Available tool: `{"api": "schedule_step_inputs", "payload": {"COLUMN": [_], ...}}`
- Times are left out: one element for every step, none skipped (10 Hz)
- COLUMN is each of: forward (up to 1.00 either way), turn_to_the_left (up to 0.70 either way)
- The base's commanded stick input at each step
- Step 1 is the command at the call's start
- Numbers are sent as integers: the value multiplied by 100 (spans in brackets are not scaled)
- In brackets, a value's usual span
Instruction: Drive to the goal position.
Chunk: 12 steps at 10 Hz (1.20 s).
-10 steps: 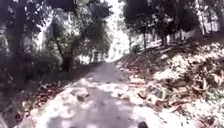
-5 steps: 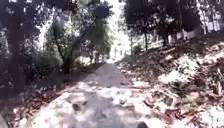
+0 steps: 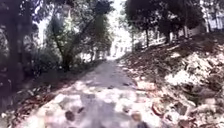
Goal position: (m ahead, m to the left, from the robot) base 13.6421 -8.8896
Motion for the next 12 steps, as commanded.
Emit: {"api": "schedule_step_inputs", "payload": {"forward": [50,50,50,50,50,50,50,50,50,50,50,50], "turn_to_the_left": [0,0,0,0,0,0,0,-4,-25,-45,-50,-50]}}
